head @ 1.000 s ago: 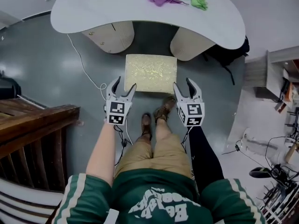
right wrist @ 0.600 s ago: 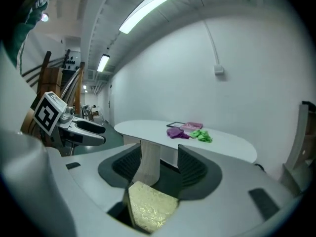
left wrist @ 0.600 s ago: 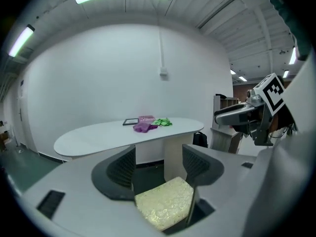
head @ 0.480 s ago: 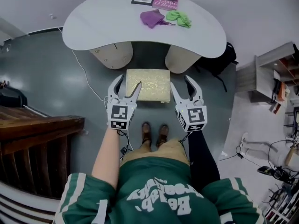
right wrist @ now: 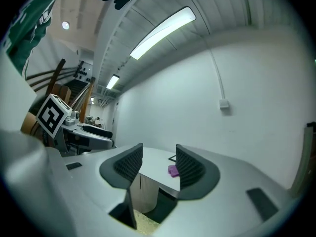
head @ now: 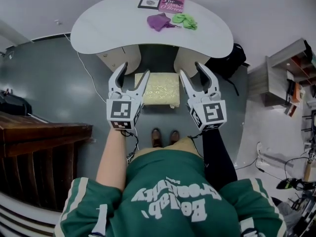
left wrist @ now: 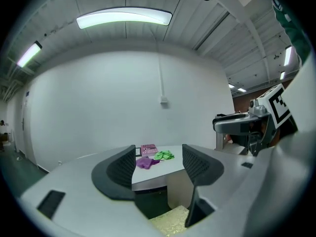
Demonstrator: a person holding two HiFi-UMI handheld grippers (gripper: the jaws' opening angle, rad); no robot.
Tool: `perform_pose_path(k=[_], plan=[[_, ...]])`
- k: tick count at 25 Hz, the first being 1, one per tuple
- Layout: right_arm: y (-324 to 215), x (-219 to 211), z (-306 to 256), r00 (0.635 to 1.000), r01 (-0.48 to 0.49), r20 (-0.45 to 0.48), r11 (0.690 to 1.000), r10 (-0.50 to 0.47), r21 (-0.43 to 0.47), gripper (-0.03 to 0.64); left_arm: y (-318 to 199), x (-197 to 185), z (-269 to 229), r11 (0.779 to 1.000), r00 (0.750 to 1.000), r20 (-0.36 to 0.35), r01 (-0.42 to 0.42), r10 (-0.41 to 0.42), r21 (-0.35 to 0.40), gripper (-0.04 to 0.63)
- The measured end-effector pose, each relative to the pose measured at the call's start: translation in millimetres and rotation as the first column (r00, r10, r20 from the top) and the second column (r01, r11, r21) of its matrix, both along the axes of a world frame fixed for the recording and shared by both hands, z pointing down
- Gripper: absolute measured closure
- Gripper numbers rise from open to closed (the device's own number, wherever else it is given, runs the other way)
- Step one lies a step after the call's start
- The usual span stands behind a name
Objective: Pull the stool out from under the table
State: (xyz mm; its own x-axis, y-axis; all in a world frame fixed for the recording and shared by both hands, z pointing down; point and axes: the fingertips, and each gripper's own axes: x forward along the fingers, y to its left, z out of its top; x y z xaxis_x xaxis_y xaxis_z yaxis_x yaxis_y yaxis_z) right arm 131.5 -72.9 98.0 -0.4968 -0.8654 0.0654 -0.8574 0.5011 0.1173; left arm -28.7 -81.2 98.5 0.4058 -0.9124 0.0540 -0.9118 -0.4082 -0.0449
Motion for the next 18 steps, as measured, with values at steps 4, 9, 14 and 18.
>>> perform_pose_path(k=[4,9,14,18], plan=[[4,-3,-24,1.000,0.010,-0.015,0.999,-0.009,0.048,0.410,6,0,-27,0.999,1.000,0.007,-0.004,0.003,0.047,0.282],[7,-9,-42,1.000,0.020,-0.024,0.996,-0.018,0.090,0.471,9,-3,-54,0.995,1.000,0.003,0.010,-0.011,0.096,0.373],[11,-15,-49,0.997,0.026,-0.078,0.990,-0.016,0.135,0.610,10,-12,-66,0.991,0.998,0.007,0.056,-0.057,0.122,0.580],[13,-20,-52,0.997,0.049,-0.063,0.989,-0.041,0.142,0.611,11,-12,-70,0.990,0.999,0.016,0.032,-0.034,0.135,0.581]])
